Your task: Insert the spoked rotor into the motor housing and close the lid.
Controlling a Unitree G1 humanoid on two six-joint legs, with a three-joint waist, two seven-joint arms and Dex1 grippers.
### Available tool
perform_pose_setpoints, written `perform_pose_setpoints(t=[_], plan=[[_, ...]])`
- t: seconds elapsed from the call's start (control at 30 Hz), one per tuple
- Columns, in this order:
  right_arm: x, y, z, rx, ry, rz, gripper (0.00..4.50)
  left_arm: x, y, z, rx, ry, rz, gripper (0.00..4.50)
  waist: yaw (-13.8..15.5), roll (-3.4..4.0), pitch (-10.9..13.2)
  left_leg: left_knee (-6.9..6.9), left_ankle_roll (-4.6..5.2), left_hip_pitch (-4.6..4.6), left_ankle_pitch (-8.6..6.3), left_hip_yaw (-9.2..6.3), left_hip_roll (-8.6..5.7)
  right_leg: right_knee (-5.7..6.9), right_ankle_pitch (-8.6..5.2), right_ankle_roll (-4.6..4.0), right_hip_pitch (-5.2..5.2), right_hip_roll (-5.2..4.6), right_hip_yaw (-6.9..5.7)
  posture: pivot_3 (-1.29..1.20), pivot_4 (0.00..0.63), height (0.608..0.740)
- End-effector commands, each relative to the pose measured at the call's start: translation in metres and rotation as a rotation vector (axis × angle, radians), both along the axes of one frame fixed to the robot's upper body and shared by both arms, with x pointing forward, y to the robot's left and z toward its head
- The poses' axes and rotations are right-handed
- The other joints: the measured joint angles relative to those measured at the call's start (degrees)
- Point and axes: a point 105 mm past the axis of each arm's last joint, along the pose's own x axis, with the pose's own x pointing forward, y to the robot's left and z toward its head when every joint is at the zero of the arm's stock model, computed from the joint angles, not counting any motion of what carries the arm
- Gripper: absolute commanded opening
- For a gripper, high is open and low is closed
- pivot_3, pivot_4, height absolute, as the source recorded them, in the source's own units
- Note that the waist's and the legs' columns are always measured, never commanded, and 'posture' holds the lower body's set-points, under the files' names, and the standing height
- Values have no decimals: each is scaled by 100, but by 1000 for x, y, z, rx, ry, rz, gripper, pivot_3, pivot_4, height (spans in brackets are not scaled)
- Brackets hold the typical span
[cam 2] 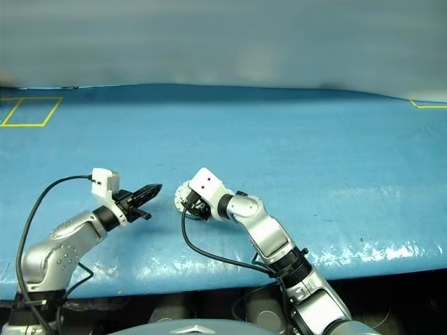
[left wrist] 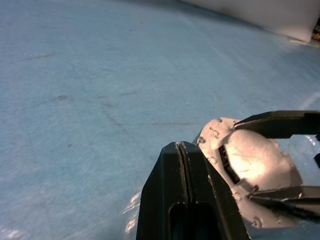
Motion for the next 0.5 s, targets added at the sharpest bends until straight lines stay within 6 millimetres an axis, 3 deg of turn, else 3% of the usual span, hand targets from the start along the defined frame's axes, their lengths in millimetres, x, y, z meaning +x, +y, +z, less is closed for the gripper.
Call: perform_pose_setpoints(t=[0.03, 0.27, 0.5], plan=[[2, -7, -8, -19, 27, -43, 3027, 5, -7, 7, -40, 24, -64, 0, -2, 0, 0, -1, 0, 0, 0, 0, 0, 0, 0, 0, 0, 0, 0, 0, 150, 740], [2, -10, -9, -21, 27, -56, 3027, 11, -20, 1, -37, 100, -151, 0, 2, 0, 0, -2, -3, -1, 2, -1, -1, 0, 0, 0, -1, -1, 1, 0, 150, 740], [2, -10, -9, -20, 27, -58, 3027, 7, -26, -19, 37, 190, -212, 0, 13, 0, 0, -2, -6, -1, 3, -4, -2, 0, 0, -1, 0, -2, 1, 0, 150, 740]])
